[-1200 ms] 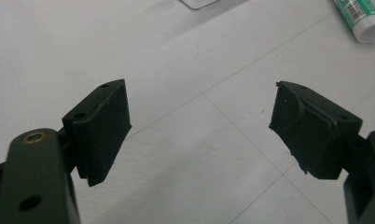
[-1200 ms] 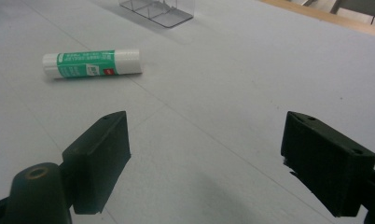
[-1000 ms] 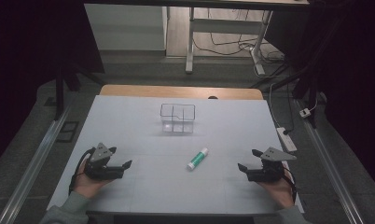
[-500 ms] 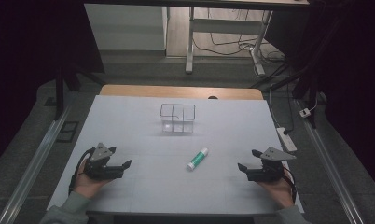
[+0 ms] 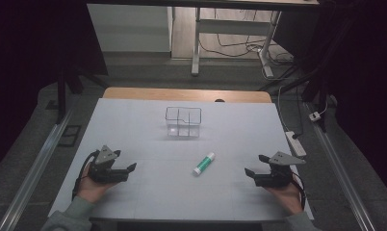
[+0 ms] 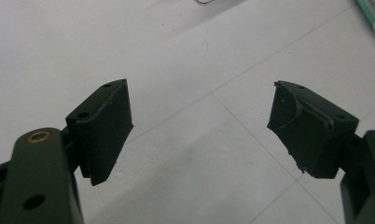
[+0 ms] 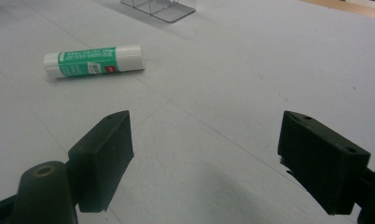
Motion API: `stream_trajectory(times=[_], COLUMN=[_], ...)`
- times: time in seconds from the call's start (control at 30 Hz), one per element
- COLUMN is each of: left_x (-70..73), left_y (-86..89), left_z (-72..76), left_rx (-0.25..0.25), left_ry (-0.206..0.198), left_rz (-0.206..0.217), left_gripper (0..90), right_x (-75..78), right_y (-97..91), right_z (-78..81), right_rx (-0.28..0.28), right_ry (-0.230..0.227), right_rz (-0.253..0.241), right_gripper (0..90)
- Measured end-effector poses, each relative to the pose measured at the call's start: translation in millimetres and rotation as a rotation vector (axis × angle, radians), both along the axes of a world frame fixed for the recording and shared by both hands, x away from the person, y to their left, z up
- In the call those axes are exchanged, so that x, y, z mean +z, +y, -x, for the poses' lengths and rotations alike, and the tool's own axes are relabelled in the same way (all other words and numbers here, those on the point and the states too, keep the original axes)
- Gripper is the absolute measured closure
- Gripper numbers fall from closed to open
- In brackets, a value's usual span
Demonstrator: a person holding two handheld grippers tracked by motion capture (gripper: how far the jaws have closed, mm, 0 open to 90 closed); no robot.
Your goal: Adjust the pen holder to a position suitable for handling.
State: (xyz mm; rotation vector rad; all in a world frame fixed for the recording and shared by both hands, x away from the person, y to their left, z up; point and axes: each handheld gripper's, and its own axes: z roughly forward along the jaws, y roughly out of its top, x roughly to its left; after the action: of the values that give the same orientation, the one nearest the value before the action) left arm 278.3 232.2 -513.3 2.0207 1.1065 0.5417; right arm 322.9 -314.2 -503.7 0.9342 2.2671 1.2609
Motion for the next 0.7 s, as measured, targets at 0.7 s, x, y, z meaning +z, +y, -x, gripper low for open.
stream_trajectory(times=[0.7], left_x=[17.8], left_y=[-18.8], left_z=[-47.4], left_rx=[-0.011], left_ry=[0.026], left_rz=[0.032], left_gripper=[27.0], right_x=[-2.7], right_y=[3.0], right_z=[-2.3], right_rx=[0.003], right_ry=[0.006], right_rz=[-0.01], right_gripper=[19.6])
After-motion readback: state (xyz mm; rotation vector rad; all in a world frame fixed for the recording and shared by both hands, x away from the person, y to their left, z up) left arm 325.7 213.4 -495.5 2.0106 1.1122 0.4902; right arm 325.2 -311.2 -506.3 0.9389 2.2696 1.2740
